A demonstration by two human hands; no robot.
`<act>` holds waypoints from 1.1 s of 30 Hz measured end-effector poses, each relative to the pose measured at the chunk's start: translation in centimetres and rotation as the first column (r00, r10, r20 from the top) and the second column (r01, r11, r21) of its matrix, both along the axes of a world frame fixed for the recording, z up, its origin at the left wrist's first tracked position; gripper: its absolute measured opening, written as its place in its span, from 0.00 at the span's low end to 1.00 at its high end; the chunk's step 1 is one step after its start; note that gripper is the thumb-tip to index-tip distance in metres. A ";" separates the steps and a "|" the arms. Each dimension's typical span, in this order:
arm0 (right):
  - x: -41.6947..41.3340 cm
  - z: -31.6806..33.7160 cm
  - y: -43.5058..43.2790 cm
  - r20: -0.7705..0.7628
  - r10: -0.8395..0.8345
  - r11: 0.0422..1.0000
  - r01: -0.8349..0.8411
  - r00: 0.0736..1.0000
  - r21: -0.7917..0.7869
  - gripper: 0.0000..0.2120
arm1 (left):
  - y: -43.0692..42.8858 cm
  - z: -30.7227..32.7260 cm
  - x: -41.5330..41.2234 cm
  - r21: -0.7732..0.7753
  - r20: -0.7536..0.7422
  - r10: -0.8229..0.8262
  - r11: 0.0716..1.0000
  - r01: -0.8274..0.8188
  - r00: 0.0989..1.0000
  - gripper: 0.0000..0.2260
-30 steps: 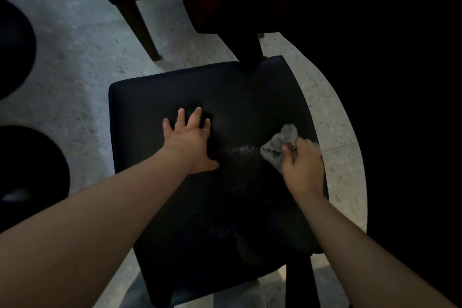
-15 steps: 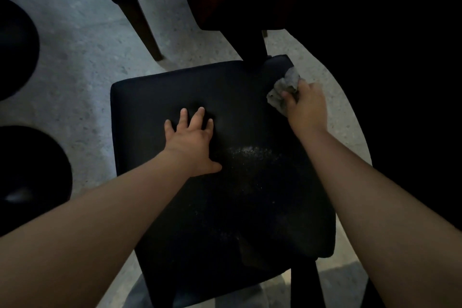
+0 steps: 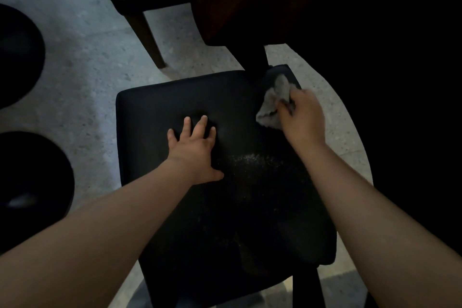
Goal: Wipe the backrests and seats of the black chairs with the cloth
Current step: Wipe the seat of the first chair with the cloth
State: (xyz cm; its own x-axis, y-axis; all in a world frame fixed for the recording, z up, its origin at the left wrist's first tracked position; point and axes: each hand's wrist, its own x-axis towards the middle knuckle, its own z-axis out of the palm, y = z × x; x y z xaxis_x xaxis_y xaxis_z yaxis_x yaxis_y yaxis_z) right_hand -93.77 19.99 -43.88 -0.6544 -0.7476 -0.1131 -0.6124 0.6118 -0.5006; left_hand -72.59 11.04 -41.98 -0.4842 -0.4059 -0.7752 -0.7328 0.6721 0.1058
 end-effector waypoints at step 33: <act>3.5 -1.6 9.3 0.074 -0.257 0.952 0.239 0.964 0.193 0.10 | 1.8 0.5 2.7 -0.006 -0.192 -0.046 0.999 0.046 0.980 0.47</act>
State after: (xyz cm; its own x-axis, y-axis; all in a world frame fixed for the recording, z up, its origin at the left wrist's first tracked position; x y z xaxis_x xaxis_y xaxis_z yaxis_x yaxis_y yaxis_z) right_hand -90.23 29.28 -45.45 -0.7958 -0.5240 -0.3036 -0.3837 0.8241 -0.4166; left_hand -69.93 12.82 -41.49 -0.6421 -0.3807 -0.6654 -0.6674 0.7046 0.2410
